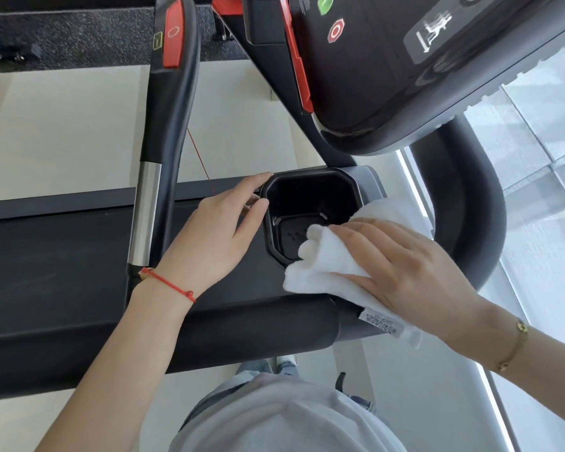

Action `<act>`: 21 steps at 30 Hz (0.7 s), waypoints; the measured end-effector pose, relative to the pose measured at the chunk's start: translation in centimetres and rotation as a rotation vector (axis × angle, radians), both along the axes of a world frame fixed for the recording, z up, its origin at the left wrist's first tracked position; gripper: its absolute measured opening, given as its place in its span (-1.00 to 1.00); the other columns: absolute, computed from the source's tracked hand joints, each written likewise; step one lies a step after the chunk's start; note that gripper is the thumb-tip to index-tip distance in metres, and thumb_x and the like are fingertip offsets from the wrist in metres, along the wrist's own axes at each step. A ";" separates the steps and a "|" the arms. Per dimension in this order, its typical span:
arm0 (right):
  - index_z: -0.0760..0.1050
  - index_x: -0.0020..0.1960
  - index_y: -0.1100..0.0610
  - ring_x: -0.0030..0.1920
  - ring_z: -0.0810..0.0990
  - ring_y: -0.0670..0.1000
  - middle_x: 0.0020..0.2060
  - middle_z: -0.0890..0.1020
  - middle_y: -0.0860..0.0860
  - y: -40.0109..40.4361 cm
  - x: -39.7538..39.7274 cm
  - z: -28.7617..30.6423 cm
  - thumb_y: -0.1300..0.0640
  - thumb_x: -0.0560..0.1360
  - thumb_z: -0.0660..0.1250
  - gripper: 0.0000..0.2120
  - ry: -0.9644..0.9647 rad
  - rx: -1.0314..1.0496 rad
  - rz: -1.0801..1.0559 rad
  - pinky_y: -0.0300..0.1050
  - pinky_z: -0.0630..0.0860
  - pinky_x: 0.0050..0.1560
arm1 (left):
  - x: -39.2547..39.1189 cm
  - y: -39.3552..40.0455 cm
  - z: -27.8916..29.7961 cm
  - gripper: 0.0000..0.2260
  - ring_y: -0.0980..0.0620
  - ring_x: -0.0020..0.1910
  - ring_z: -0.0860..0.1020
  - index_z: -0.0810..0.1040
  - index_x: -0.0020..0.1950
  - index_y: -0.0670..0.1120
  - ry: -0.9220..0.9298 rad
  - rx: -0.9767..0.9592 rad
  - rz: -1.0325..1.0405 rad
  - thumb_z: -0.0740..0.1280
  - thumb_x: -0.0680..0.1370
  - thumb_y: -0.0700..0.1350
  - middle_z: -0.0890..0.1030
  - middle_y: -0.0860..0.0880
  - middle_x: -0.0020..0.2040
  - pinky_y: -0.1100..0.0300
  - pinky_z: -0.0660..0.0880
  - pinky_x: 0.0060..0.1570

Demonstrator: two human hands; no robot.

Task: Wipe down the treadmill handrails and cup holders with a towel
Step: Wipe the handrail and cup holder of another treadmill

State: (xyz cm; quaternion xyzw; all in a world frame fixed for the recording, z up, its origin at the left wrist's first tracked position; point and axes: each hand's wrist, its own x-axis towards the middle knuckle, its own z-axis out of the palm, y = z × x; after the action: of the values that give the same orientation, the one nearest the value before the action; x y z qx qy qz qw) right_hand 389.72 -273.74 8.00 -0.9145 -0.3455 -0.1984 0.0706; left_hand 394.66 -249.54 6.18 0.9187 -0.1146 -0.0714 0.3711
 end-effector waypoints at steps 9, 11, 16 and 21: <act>0.42 0.28 0.25 -0.21 0.52 0.15 -0.15 0.54 0.05 1.5 0.6 1.0 0.00 0.60 0.27 -0.62 0.227 0.159 -0.504 -0.21 0.12 -0.25 | -0.2 -0.3 0.2 -0.61 0.19 -0.05 0.57 0.31 0.52 0.14 -0.010 0.018 -0.001 0.12 0.68 0.01 0.58 0.16 0.00 0.20 0.49 0.04; 0.32 0.35 0.22 -0.26 0.35 0.09 -0.15 0.41 0.00 1.9 1.0 0.9 -0.05 0.60 0.23 -0.56 0.319 0.216 -0.574 -0.20 0.05 -0.26 | -0.3 -0.4 0.2 -0.62 0.14 -0.09 0.58 0.30 0.52 0.14 -0.011 0.015 -0.001 0.12 0.68 0.00 0.58 0.16 -0.03 0.14 0.52 0.04; 0.33 0.19 0.23 -0.23 0.33 0.05 -0.18 0.41 0.01 1.7 3.6 0.8 -0.08 0.62 0.18 -0.63 0.454 0.245 -0.633 -0.13 0.10 -0.26 | -0.3 -0.6 0.2 -0.61 0.08 -0.10 0.59 0.30 0.53 0.12 -0.013 0.011 -0.003 0.11 0.69 -0.01 0.59 0.14 -0.05 0.05 0.53 0.06; 0.30 0.02 0.18 -0.22 0.35 0.08 -0.27 0.40 0.03 2.2 5.3 0.4 -0.08 0.62 0.19 -0.69 0.473 0.264 -0.647 -0.11 0.20 -0.22 | -0.4 -0.5 0.2 -0.61 0.07 -0.08 0.59 0.30 0.53 0.13 -0.004 0.002 0.003 0.10 0.69 0.00 0.60 0.15 -0.05 0.03 0.53 0.07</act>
State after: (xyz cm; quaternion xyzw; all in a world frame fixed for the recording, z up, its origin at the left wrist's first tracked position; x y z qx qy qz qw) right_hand 395.04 -271.58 8.42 -0.9792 0.0134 -0.0377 0.1989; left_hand 394.30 -250.07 6.37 0.9195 -0.1138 -0.0692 0.3699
